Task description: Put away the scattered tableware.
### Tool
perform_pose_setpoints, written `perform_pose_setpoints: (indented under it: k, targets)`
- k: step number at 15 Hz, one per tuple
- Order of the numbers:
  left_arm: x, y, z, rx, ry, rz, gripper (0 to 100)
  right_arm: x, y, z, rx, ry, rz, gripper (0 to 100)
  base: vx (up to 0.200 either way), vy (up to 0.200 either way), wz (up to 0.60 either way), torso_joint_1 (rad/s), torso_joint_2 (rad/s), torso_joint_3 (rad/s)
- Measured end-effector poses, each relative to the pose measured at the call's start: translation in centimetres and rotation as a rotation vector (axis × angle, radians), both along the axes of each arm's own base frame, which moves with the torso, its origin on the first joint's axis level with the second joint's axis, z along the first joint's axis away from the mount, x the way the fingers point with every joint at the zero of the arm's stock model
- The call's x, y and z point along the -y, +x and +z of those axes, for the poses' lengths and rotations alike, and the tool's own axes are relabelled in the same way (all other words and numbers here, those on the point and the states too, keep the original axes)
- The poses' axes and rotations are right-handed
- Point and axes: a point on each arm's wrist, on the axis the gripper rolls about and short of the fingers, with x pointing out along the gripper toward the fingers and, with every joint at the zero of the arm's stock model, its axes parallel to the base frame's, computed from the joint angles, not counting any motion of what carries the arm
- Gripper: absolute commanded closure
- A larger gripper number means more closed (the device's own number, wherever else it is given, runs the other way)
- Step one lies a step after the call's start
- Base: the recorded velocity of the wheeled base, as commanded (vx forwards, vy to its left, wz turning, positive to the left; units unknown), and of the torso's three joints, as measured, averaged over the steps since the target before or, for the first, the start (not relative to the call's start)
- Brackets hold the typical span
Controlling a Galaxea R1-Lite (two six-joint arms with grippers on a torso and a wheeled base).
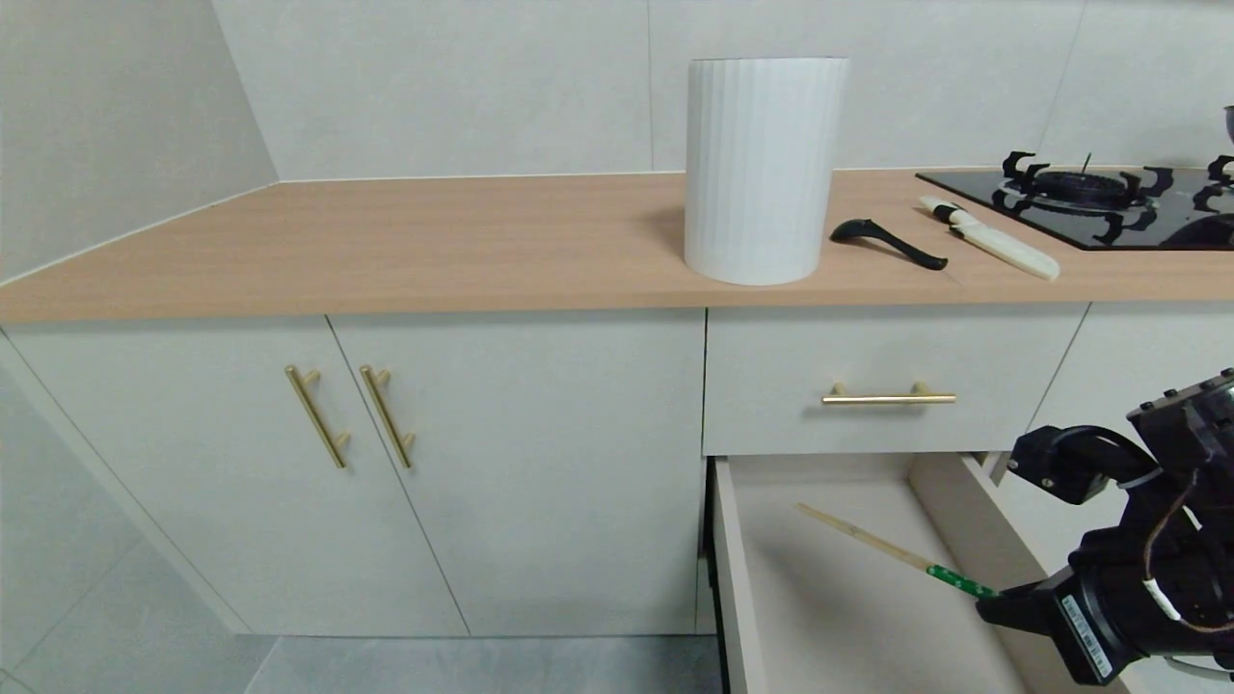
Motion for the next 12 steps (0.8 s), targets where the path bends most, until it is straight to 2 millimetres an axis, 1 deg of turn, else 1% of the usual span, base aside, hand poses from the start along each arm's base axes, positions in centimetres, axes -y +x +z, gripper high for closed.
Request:
perform_pose_setpoints:
  k: [1, 3, 8, 10, 12]
  targets:
    - [0.0, 0.0, 0.0, 0.000, 0.000, 0.000, 0, 0.0, 0.0, 0.0, -0.002, -0.001, 0.000, 100, 0.000, 0.000, 0.00, -0.056, 0.37, 0.271]
    - [0.0, 0.0, 0.0, -0.001, 0.000, 0.000, 0, 0.0, 0.1, -0.1, -0.006, -0.002, 0.000, 100, 0.000, 0.000, 0.00, -0.039, 0.17, 0.114]
    - [0.0, 0.0, 0.0, 0.000, 0.000, 0.001, 0, -0.2, 0.4, -0.3, -0.011, -0.005, 0.000, 100, 0.000, 0.000, 0.00, -0.004, 0.01, 0.007]
    - [0.0, 0.0, 0.0, 0.000, 0.000, 0.000, 0, -0.5, 1.1, -0.8, -0.011, -0.004, -0.002, 100, 0.000, 0.000, 0.00, 0.000, 0.00, 0.000]
    - [0.0, 0.0, 0.0, 0.000, 0.000, 0.000, 0, -1.1, 2.2, -1.7, -0.023, -0.008, -0.005, 100, 0.000, 0.000, 0.00, 0.000, 0.00, 0.000]
